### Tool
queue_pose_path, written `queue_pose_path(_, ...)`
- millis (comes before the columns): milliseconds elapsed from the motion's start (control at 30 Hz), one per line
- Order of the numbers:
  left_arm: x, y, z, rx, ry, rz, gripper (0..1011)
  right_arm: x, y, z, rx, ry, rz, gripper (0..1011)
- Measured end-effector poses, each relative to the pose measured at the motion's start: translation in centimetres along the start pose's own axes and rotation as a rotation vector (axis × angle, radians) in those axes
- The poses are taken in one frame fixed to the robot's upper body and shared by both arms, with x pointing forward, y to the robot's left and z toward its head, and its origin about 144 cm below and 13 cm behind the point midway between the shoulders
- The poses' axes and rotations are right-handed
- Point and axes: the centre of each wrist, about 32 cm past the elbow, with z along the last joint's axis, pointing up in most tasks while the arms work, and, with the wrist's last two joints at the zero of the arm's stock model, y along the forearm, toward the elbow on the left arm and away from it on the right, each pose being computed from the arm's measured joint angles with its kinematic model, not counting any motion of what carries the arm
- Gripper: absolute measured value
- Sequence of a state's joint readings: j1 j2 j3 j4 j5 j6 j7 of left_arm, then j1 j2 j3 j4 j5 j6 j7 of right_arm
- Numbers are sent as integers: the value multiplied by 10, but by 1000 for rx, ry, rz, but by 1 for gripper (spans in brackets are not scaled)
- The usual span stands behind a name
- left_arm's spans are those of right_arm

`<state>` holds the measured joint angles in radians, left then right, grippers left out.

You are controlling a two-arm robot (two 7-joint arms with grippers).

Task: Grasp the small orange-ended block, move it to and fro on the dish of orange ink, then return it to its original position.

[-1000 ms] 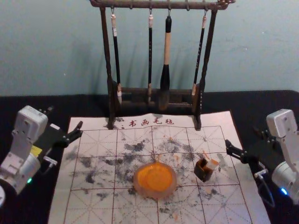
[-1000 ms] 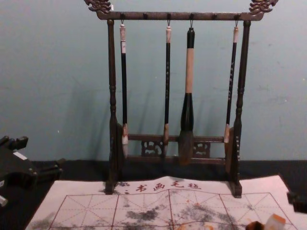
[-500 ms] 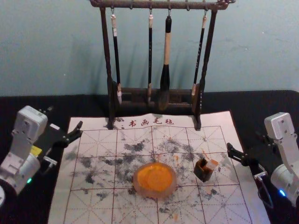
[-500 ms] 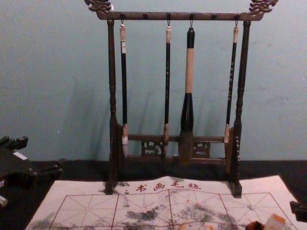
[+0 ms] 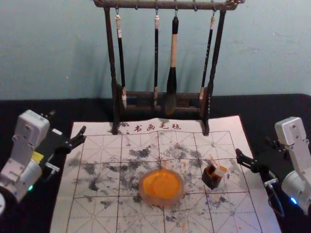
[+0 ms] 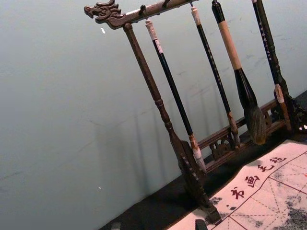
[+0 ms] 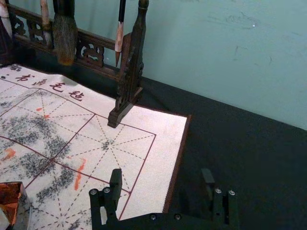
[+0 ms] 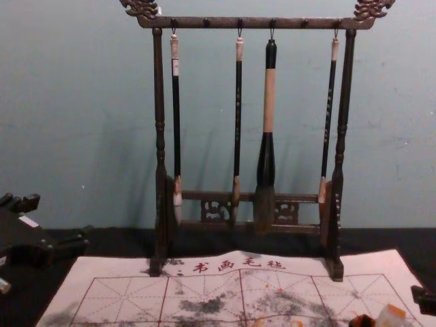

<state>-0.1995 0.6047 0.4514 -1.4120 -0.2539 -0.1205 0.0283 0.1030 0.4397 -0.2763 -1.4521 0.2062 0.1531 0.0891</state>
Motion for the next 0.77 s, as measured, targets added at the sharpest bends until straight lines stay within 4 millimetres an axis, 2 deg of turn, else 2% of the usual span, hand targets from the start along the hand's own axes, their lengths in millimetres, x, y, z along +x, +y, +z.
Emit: queue_pose_path(767, 0, 0, 0, 0, 0, 0, 1001, 0, 0, 0, 1, 0, 2, 1003)
